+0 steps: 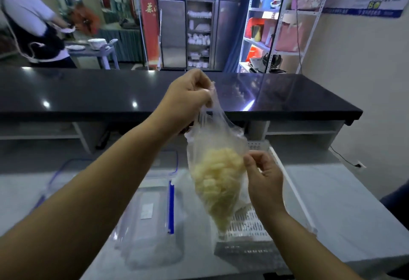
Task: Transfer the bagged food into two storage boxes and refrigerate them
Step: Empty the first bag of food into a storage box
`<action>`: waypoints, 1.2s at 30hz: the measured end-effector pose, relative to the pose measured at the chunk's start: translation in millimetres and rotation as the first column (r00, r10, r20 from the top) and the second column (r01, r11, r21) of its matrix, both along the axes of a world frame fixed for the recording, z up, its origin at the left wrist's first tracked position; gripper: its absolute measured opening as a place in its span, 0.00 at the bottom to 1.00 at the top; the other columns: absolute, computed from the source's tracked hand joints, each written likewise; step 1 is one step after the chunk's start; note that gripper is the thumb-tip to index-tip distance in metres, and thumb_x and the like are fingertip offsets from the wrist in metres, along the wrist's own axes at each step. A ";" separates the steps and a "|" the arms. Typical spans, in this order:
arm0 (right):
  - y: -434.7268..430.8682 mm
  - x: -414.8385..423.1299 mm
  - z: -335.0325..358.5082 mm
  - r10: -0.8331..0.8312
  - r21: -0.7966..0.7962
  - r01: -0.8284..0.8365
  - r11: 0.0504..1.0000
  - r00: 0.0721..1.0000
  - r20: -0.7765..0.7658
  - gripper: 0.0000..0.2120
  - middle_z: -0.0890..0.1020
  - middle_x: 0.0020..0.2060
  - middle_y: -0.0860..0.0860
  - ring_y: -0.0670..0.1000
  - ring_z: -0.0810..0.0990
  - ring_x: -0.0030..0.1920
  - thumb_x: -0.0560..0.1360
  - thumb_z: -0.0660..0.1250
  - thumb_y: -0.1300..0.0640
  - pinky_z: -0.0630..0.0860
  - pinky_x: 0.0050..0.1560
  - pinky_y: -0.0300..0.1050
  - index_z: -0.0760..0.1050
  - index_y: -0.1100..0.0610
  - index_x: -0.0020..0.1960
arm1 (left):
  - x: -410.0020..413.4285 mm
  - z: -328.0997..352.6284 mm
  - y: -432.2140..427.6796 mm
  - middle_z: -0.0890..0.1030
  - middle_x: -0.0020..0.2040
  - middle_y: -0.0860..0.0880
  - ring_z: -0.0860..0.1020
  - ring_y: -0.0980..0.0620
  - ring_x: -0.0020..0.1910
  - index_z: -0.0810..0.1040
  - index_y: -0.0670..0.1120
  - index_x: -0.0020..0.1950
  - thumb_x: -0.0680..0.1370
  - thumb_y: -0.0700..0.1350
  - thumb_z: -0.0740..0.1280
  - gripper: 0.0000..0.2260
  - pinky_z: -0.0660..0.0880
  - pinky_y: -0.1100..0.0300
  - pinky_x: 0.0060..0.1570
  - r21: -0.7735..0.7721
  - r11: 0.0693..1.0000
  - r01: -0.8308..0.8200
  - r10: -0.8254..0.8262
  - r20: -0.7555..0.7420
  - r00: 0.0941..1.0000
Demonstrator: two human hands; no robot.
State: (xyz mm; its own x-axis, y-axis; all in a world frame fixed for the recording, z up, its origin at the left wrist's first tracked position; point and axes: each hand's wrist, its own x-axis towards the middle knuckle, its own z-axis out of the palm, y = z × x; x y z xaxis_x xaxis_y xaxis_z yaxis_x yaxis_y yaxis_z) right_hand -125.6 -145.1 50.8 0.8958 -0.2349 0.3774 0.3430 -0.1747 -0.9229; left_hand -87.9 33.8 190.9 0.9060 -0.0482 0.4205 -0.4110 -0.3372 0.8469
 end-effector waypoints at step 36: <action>163.4 35.2 -6.1 0.258 -0.641 -0.315 0.700 0.948 -0.185 0.06 0.76 0.33 0.50 0.46 0.73 0.35 0.76 0.64 0.60 0.70 0.35 0.39 0.71 0.55 0.41 | -25.1 -203.1 234.2 0.81 0.40 0.51 0.78 0.56 0.39 0.79 0.48 0.43 0.73 0.40 0.69 0.03 0.76 0.61 0.44 0.168 0.985 0.034 0.077 -0.614 0.785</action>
State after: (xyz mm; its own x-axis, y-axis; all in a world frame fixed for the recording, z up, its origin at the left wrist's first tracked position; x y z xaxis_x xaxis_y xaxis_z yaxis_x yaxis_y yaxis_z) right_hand -90.4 18.3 44.7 0.9101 0.3176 0.2661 0.4133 -0.6486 -0.6392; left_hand -113.0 268.0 -12.2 0.9697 -0.0415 -0.2406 0.1895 -0.4932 0.8490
